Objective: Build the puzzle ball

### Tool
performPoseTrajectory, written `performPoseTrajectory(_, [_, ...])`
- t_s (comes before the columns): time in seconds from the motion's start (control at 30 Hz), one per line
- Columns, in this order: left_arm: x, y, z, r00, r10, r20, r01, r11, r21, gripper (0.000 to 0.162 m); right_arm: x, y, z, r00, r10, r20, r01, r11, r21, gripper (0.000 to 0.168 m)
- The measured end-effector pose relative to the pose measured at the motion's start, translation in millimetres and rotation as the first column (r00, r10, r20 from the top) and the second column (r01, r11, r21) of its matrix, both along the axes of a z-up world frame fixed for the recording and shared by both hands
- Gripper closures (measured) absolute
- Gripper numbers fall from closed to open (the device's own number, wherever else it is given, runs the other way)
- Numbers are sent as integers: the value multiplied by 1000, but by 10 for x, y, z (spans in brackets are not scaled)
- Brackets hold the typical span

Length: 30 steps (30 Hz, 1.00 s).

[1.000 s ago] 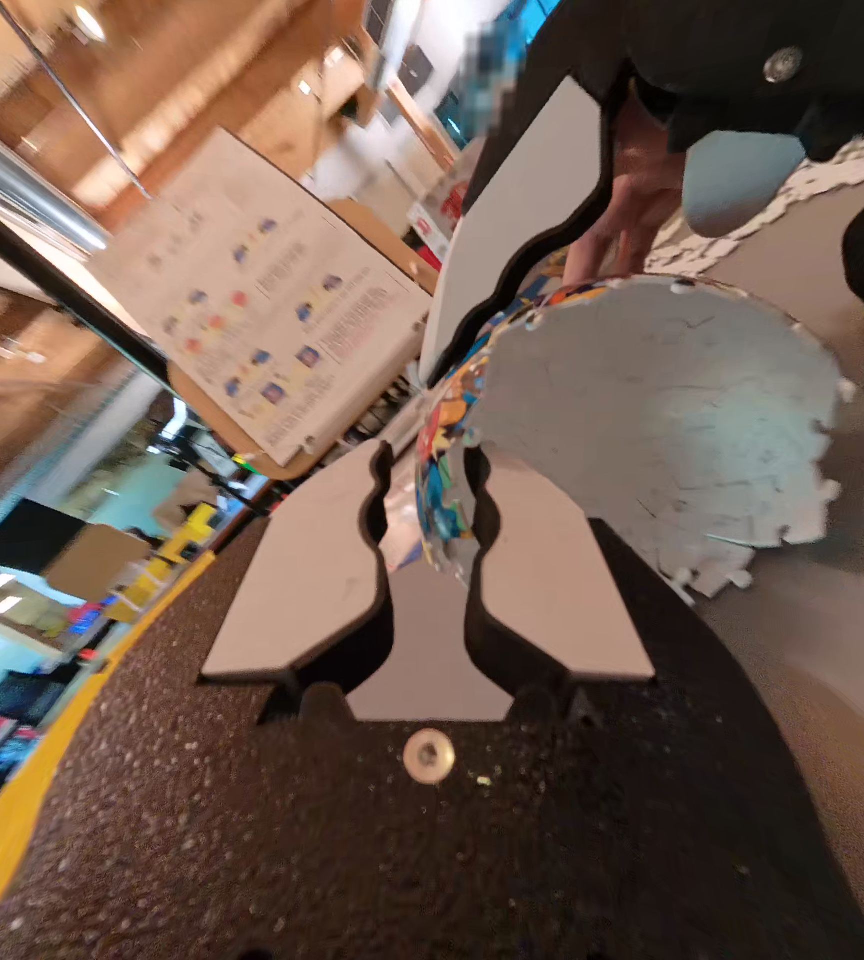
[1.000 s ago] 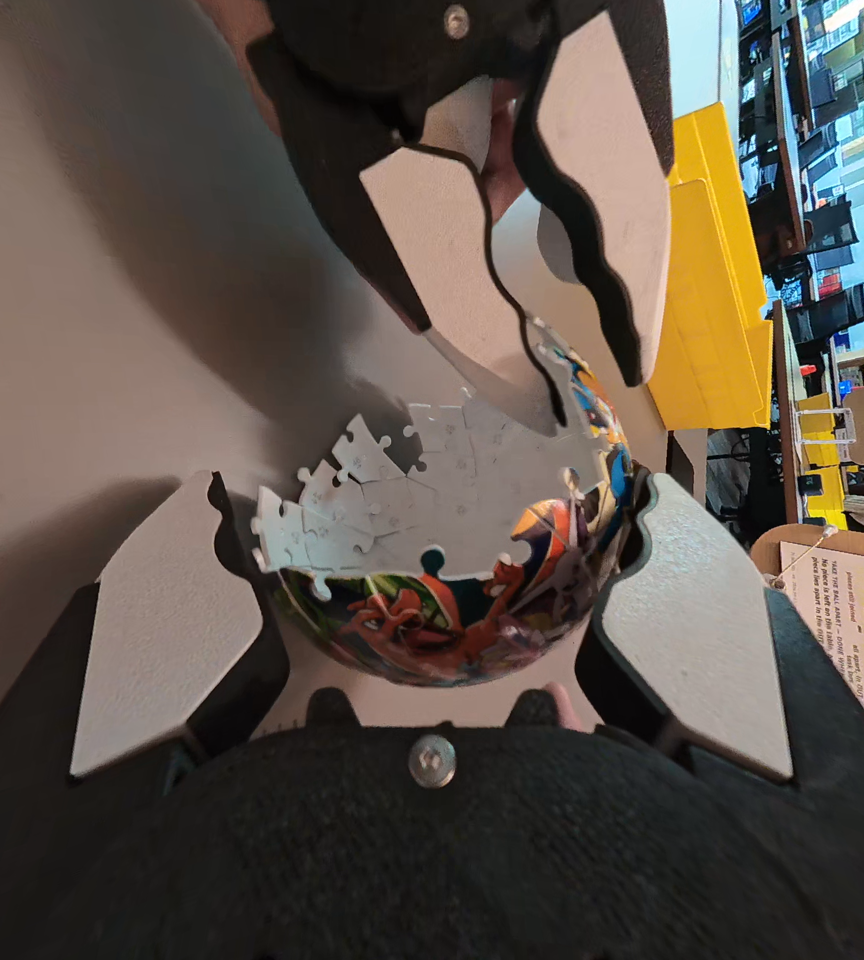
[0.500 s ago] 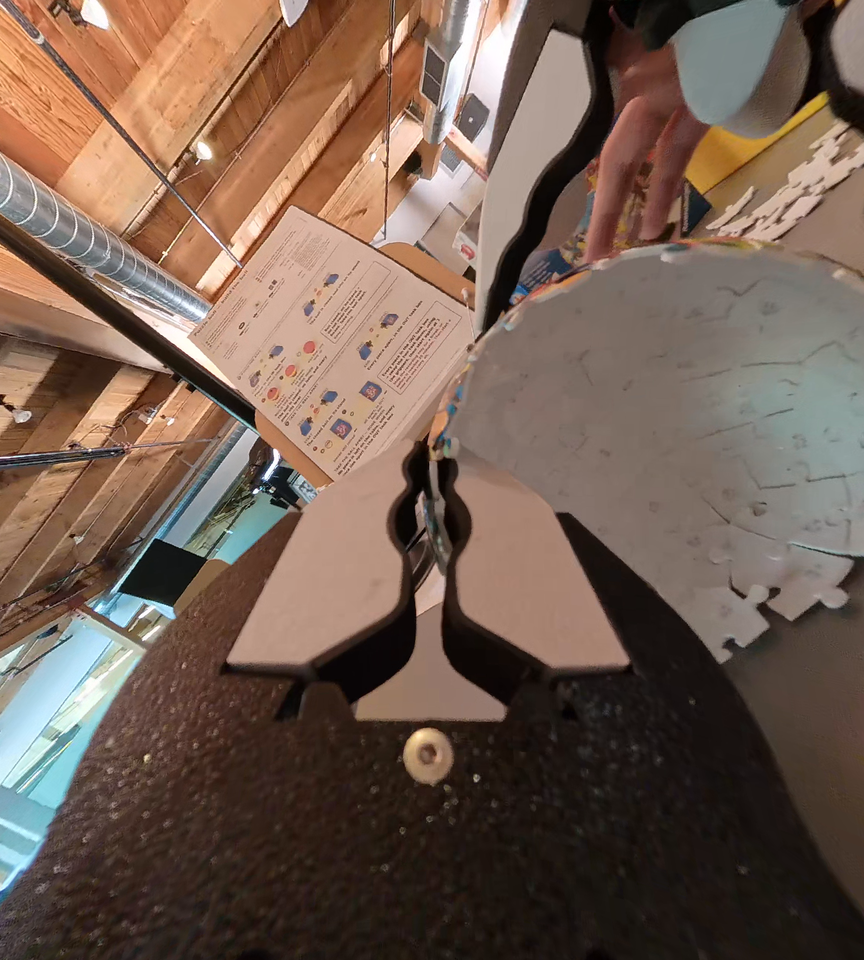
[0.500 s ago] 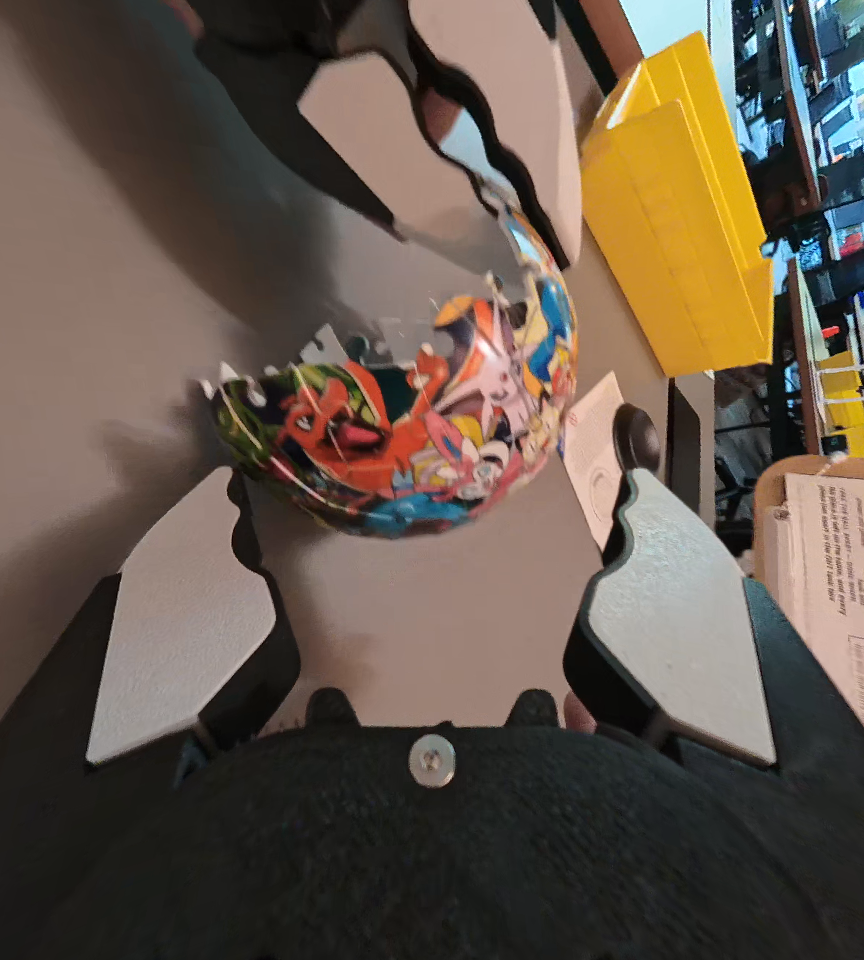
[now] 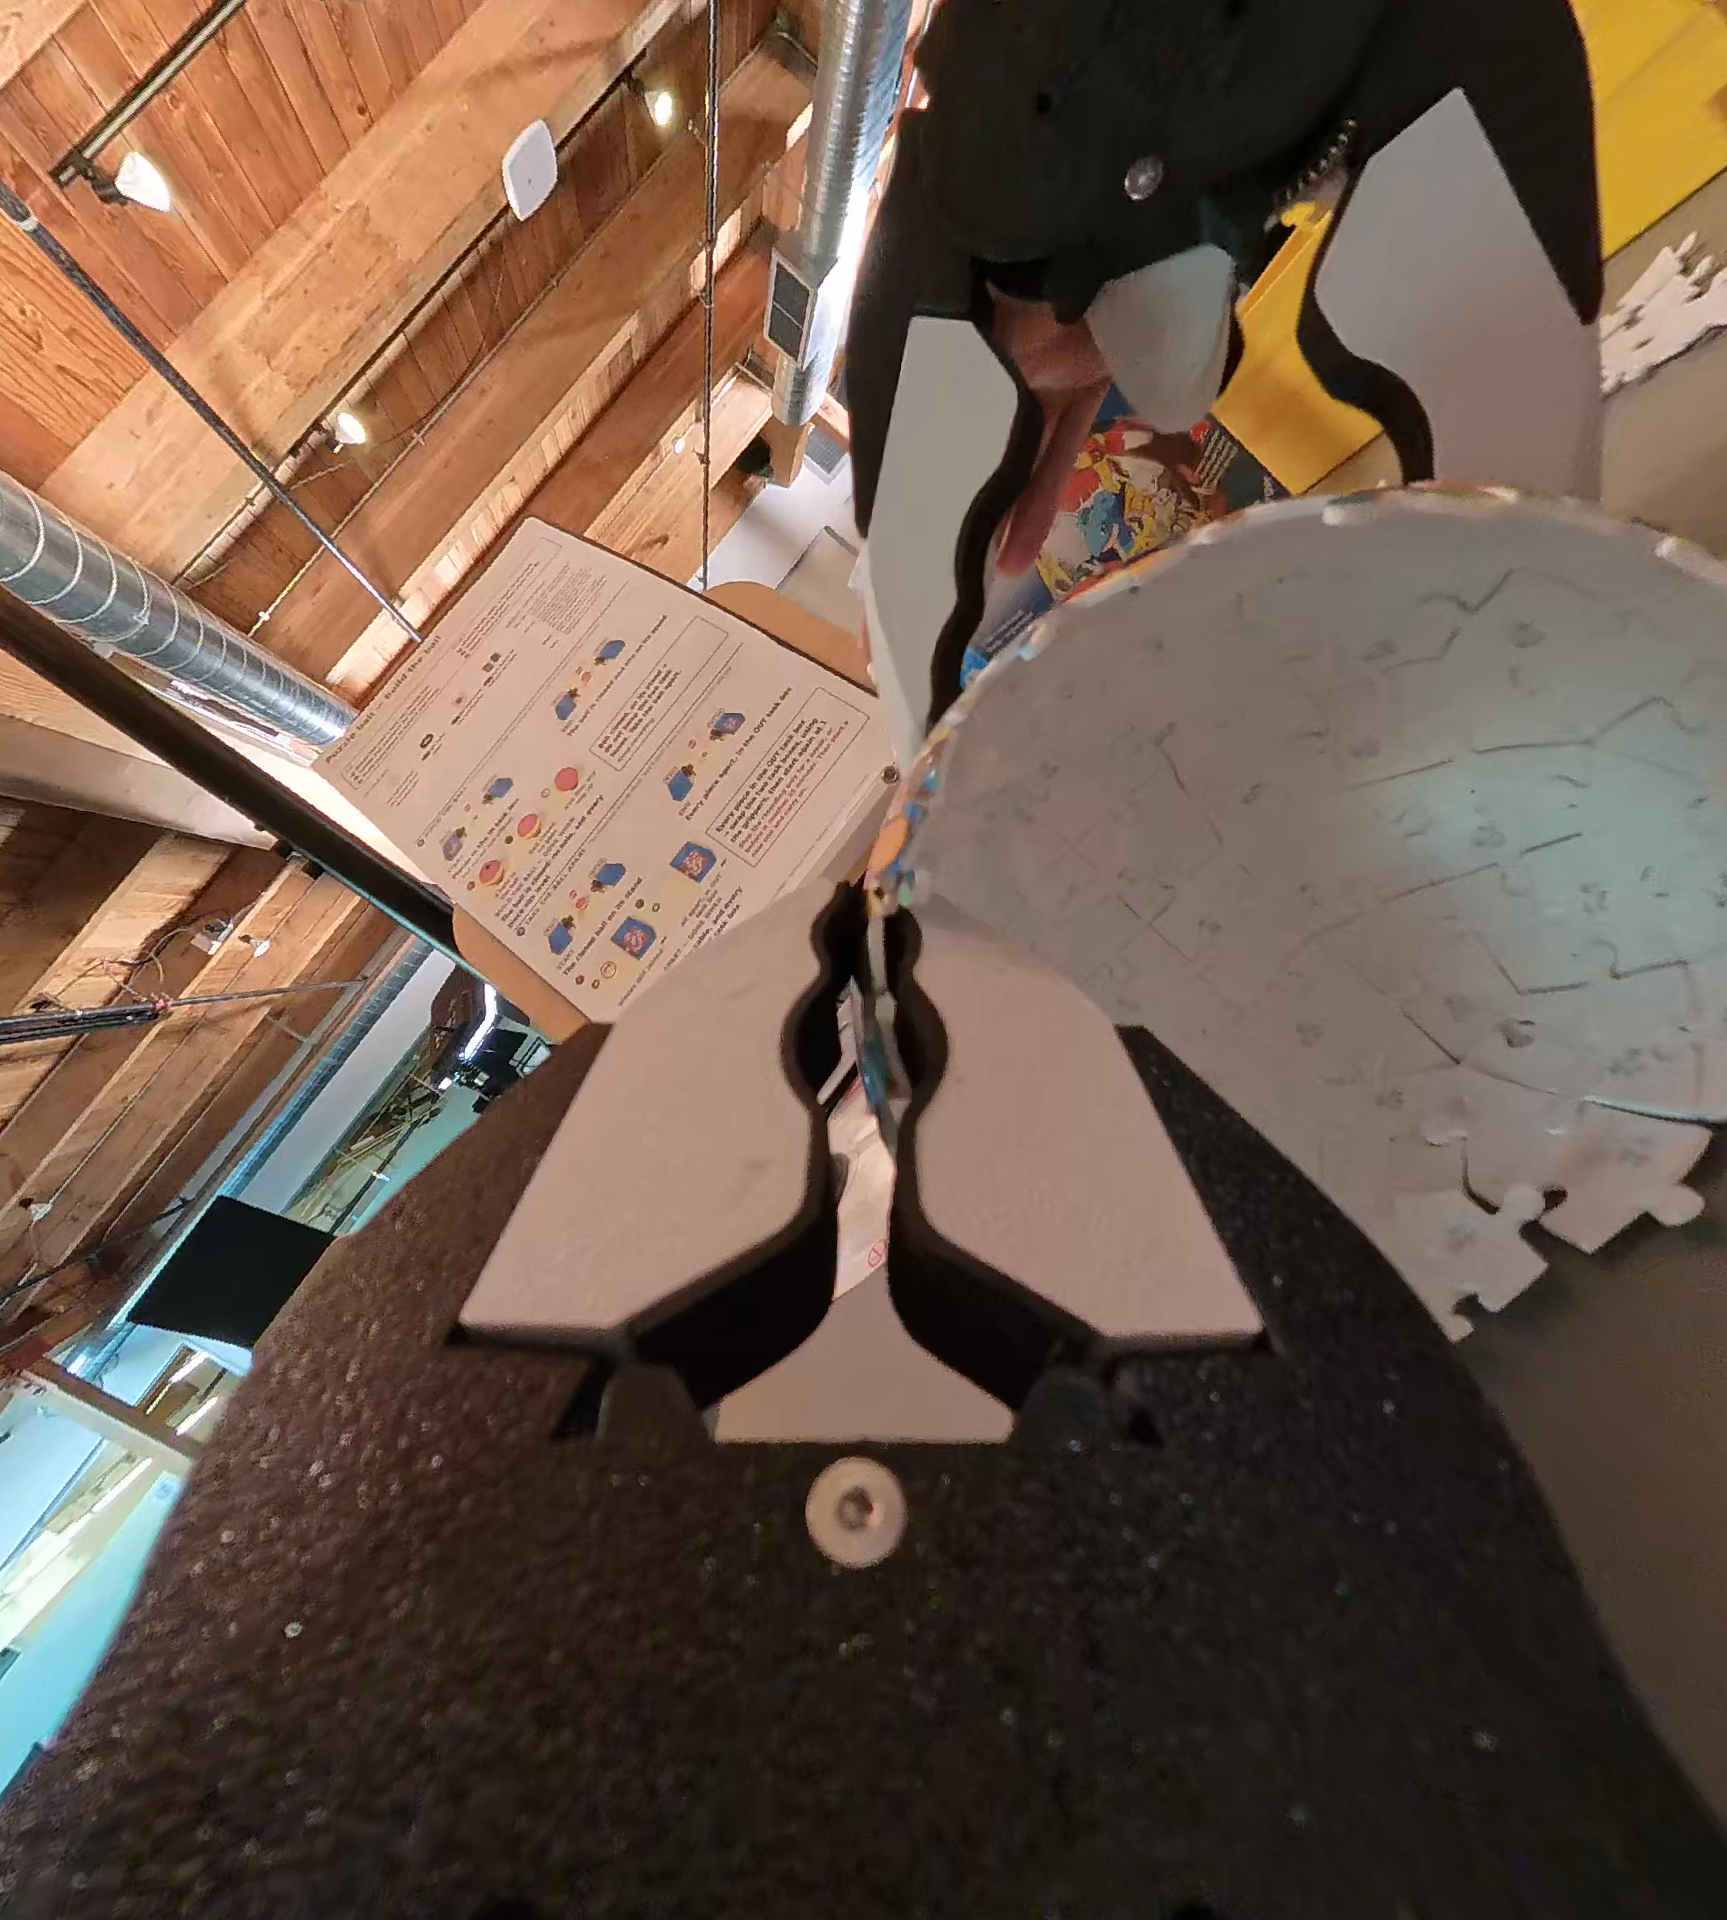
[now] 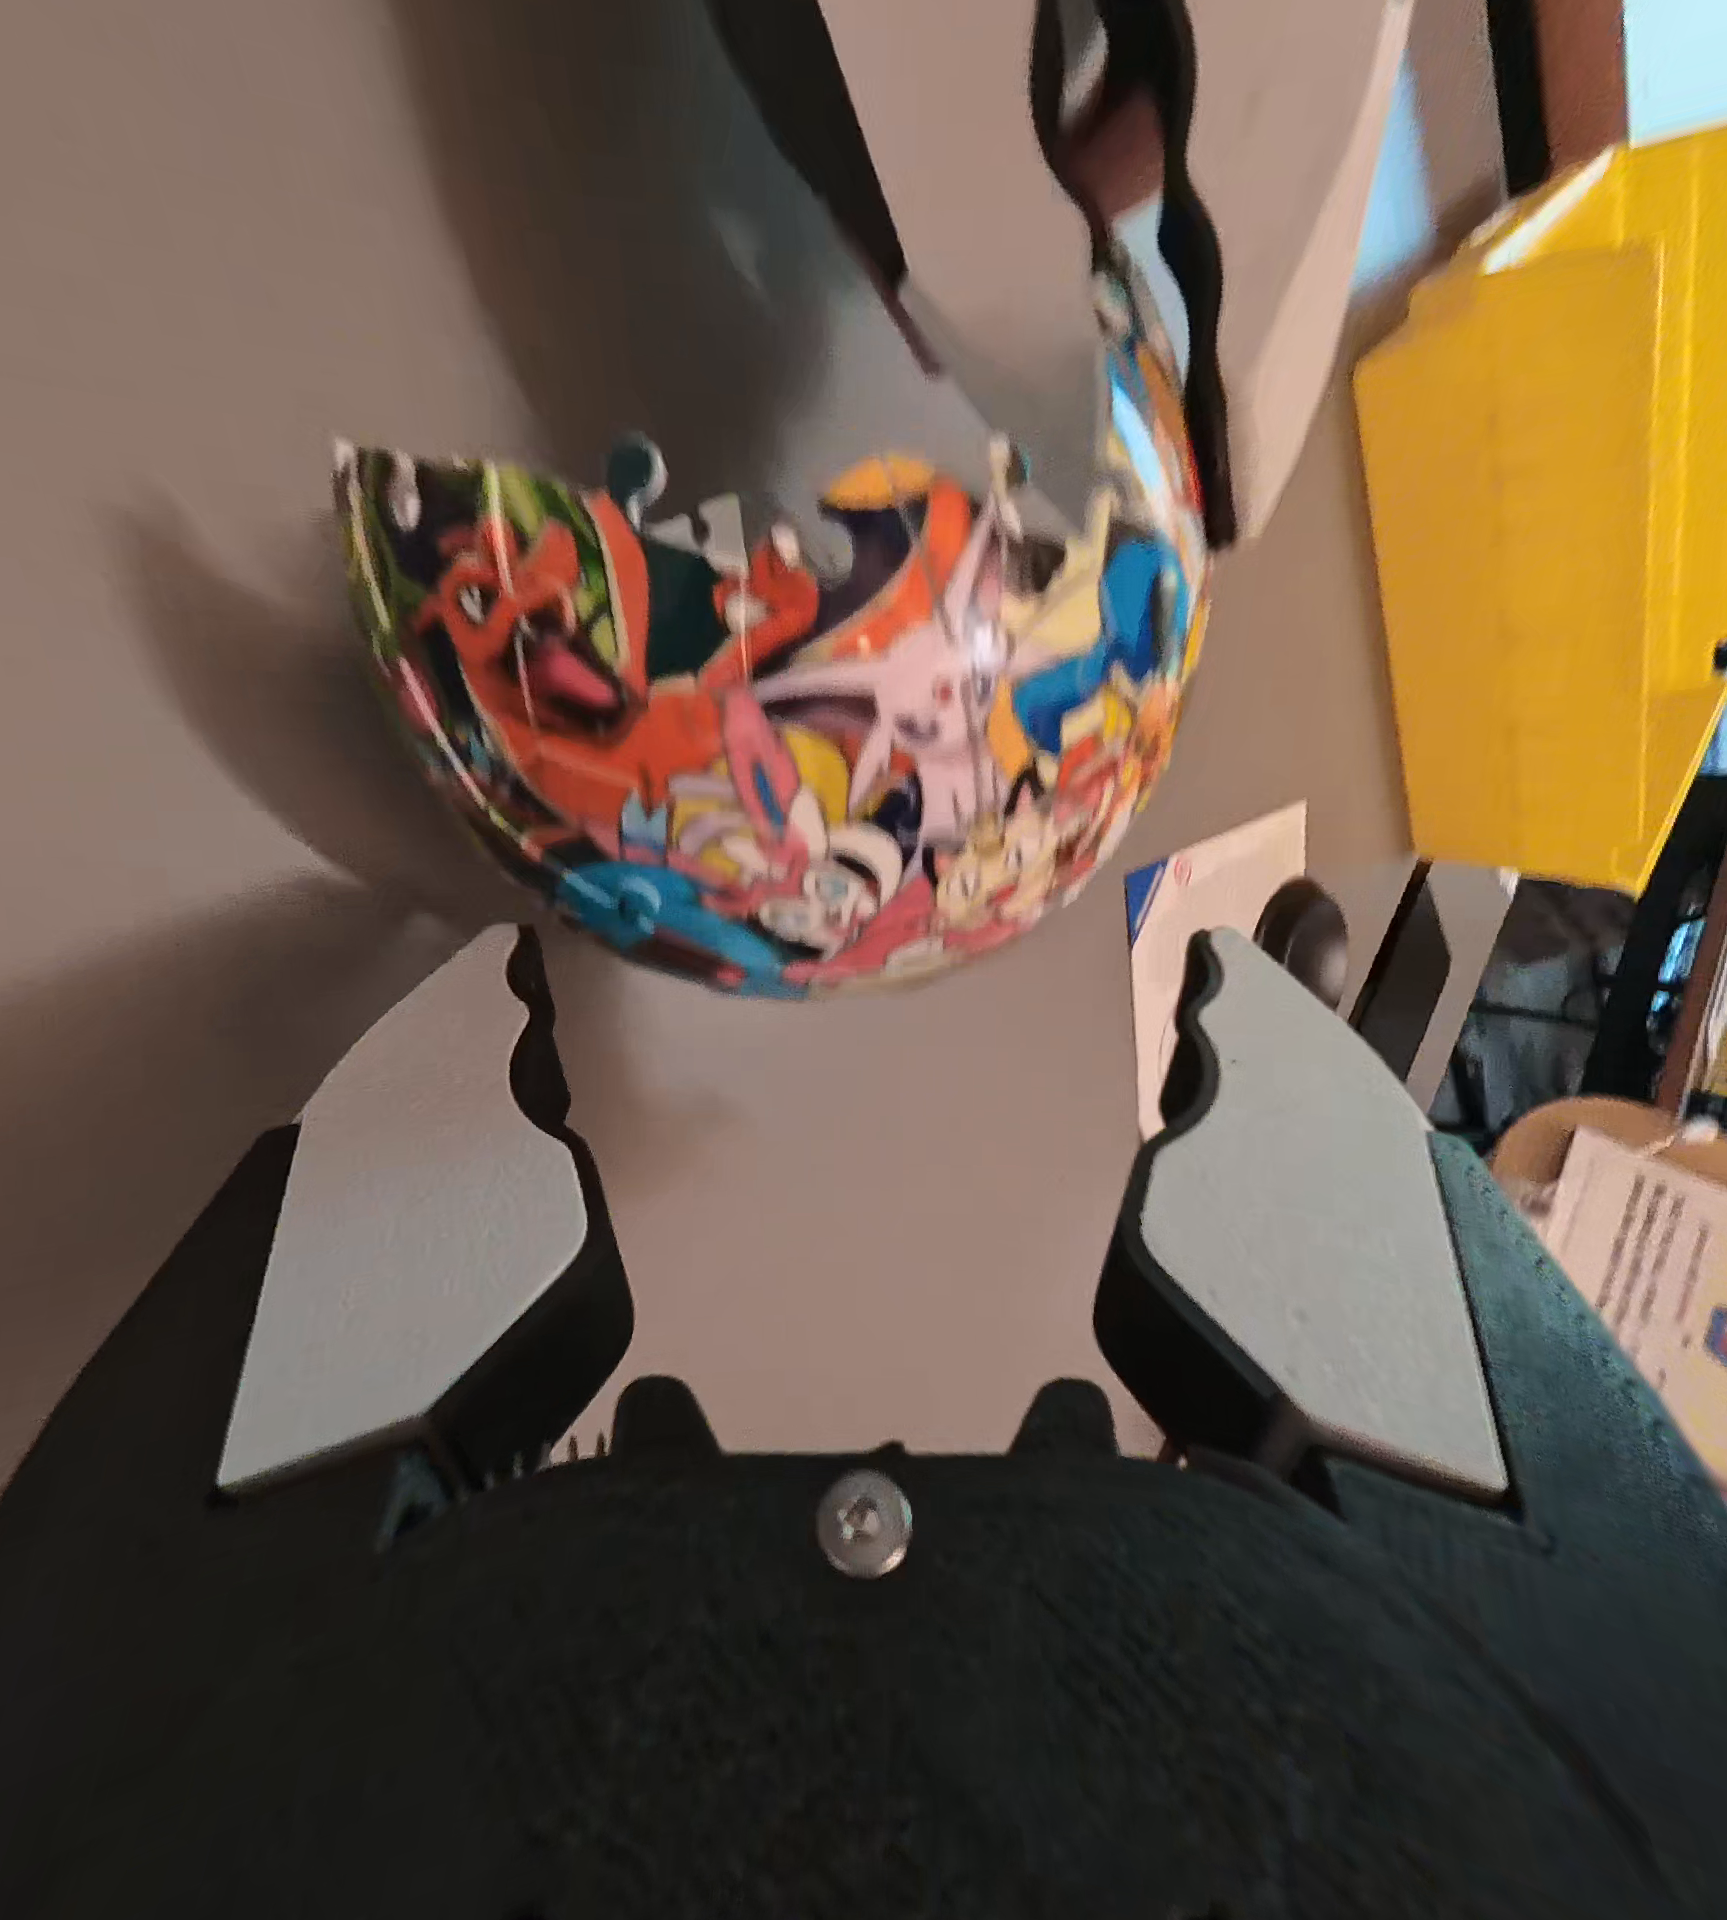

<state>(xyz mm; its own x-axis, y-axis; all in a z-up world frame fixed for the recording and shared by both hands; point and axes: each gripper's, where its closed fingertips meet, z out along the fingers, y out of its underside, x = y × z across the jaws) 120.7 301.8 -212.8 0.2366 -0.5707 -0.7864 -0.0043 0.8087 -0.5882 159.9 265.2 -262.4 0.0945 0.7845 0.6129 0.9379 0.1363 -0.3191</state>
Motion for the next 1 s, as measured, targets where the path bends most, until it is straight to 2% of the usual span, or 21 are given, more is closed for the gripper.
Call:
performPoseTrajectory(0.13, [8,-40,10,1000,-23,3,23,1000,4,158,-158,15,-42,992,65,111,-69,997,29,43])
performPoseTrajectory(0.23, [3,-30,-4,1000,-25,-6,25,1000,-3,157,-252,-12,-51,981,74,179,-82,996,34,44])
performPoseTrajectory(0.37, [0,-27,-26,999,-31,-25,30,999,-44,146,-412,-10,-42,964,74,257,-99,991,85,43])
performPoseTrajectory(0.5, [-35,-53,-35,995,-82,-50,73,985,-158,123,-437,15,-60,930,46,364,-88,991,100,40])
performPoseTrajectory(0.63, [-191,-59,-79,975,-168,-143,112,935,-338,90,-471,13,-53,907,22,421,-67,993,92,40])
performPoseTrajectory(0.7, [-346,-67,-99,955,-231,-188,123,881,-456,79,-490,9,-53,899,21,438,-68,994,91,40])
performPoseTrajectory(0.77, [-525,-40,-196,922,-278,-269,71,805,-589,79,-498,9,-48,896,16,444,-64,994,92,40])
performPoseTrajectory(0.83, [-702,45,-451,860,-285,-422,-116,697,-707,96,-497,9,-50,890,17,455,-68,993,97,41])
performPoseTrajectory(0.9, [-884,107,-763,756,-271,-596,-355,595,-721,105,-492,11,-53,885,14,465,-68,993,100,41])
performPoseTrajectory(0.93, [-946,83,-882,716,-278,-640,-439,532,-724,112,-493,10,-51,883,13,469,-66,993,98,41])
performPoseTrajectory(1.0, [-960,-97,-1024,678,-365,-638,-494,418,-763,118,-522,4,-48,879,22,477,-76,993,93,41])
